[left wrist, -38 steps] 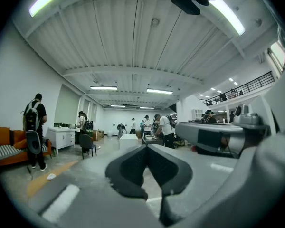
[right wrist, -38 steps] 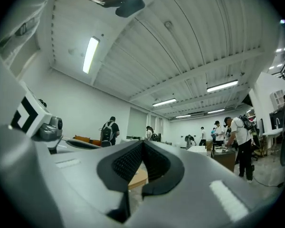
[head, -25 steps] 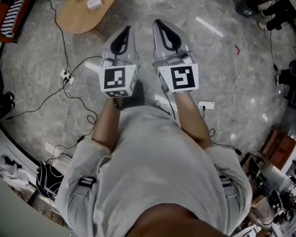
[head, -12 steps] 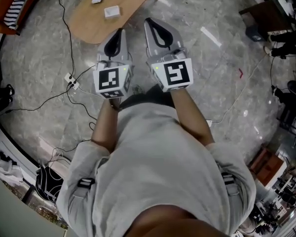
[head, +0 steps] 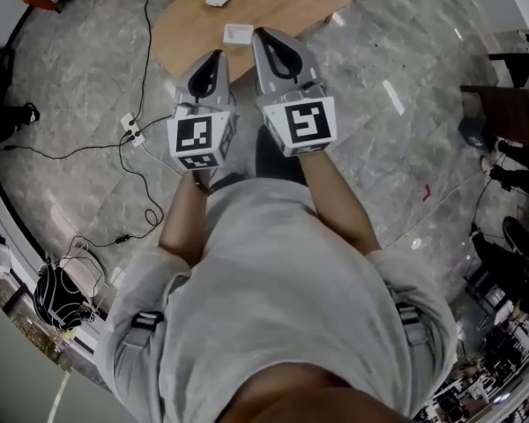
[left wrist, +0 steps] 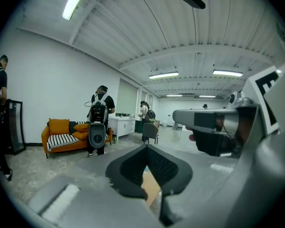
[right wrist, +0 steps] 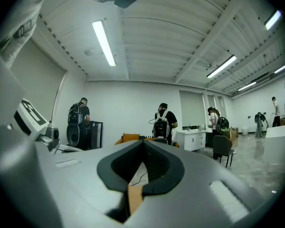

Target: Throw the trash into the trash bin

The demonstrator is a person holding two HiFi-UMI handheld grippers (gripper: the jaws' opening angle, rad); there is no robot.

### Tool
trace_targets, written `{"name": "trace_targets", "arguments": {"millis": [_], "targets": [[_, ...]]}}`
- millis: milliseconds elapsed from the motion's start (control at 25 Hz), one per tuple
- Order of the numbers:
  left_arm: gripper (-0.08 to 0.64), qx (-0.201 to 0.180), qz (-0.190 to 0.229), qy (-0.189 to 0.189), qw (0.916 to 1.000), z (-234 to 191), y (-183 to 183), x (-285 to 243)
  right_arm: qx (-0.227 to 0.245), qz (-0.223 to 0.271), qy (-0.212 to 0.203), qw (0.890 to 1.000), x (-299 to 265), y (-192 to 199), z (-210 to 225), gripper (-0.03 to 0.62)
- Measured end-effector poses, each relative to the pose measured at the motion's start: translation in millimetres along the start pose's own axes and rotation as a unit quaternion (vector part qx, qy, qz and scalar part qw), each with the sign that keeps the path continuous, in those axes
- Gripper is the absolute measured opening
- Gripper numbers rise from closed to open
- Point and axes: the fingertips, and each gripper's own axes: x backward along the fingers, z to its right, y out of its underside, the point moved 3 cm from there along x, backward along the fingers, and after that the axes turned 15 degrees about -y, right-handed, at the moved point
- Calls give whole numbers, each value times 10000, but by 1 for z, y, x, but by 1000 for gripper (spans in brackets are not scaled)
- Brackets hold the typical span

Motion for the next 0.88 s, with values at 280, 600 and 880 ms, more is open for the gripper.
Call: {"name": "trace_targets", "arguments": {"millis": [280, 600, 880], "targets": [[18, 140, -698, -549, 9960, -6, 39, -117, -272, -637, -611, 9957, -74, 72, 109, 8], [18, 480, -1379, -868, 9855, -16, 145, -200, -830, -1680, -1215, 9747, -119, 218, 137, 8], [18, 888, -2067, -836, 9708, -29, 244, -230, -1028, -2224, -1876, 9512, -158, 307, 124, 8]]}}
